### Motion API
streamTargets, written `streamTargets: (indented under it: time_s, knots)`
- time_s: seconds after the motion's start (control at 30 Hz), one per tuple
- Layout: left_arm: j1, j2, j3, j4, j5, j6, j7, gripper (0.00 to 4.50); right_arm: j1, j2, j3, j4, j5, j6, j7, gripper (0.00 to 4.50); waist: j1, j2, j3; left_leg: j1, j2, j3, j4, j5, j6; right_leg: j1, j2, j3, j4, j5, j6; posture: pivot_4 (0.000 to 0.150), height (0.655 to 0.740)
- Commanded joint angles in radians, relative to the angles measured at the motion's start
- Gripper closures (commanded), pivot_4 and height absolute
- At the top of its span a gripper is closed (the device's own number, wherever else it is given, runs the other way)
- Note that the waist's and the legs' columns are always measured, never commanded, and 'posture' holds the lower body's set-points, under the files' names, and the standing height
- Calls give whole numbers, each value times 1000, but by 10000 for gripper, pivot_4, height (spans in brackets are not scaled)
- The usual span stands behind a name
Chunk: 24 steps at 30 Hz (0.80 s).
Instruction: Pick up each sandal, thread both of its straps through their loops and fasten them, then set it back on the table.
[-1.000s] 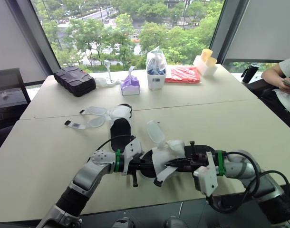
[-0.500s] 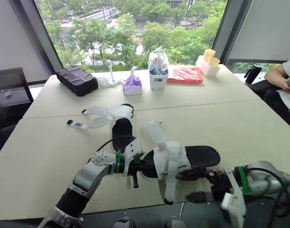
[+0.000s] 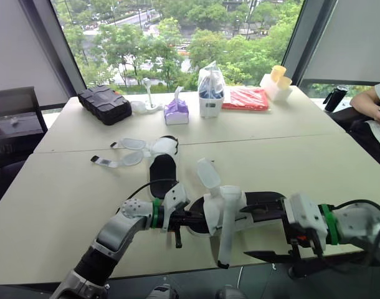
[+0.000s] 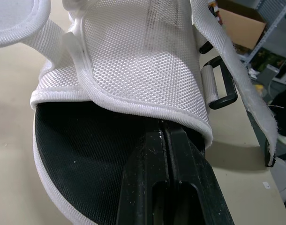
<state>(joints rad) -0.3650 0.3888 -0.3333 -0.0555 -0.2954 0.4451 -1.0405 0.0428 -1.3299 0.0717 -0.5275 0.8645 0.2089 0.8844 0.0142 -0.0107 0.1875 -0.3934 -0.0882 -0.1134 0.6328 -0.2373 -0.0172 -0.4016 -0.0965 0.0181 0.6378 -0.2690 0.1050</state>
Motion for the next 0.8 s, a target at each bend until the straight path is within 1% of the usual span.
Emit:
streamTargets:
  time_s: [0.03,0.07,0.17,0.27,0.33,0.43,0.47,0.57,0.8]
  knots:
    - [10,7,-4,-26,-5,14,0,45000,-51,-63,-25,-13,327,381,-28,779,0,0,0,0,0,0,0,-1,1,0,0,0,-1,0,0,1500,7400]
    - [12,7,-5,-30,-6,17,0,45000,-51,-79,-27,-9,381,459,-20,779,0,0,0,-1,0,0,0,-1,2,0,0,0,-3,0,0,1500,7400]
    - [14,8,-5,-38,-9,25,0,45000,-61,-74,-42,10,499,614,-20,779,1,1,0,-3,0,0,-1,-2,4,0,0,-1,-6,0,0,1500,7400]
    - [18,7,-6,-43,-11,32,1,45000,-73,-50,-33,20,537,725,-27,779,1,1,0,-8,0,0,0,-3,5,-4,-1,-2,-7,2,4,1500,7400]
    - [20,7,-6,-45,-14,35,2,45000,-98,5,-18,32,568,773,-81,779,1,0,0,-9,0,0,0,-3,5,-5,-1,-2,-8,3,5,1500,7400]
    - [24,6,-7,-51,-19,42,5,45000,-154,137,18,58,623,828,-213,779,0,0,-1,-10,0,0,1,-3,5,-5,-1,-2,-8,3,6,1500,7400]
    - [25,6,-8,-55,-20,43,7,45000,-166,172,22,66,631,844,-248,779,0,0,-1,-10,0,0,1,-3,5,-5,-1,-2,-8,4,6,1500,7400]
    - [29,8,-9,-59,-22,46,9,45000,-193,275,46,92,588,877,-325,779,1,0,-1,-10,0,0,2,-3,5,-5,0,-2,-7,4,6,1500,7400]
    - [35,11,-10,-72,-26,57,15,45000,-196,381,33,114,579,944,-396,779,1,0,-1,-11,-1,0,2,-3,5,-6,0,-2,-7,5,8,1500,7400]
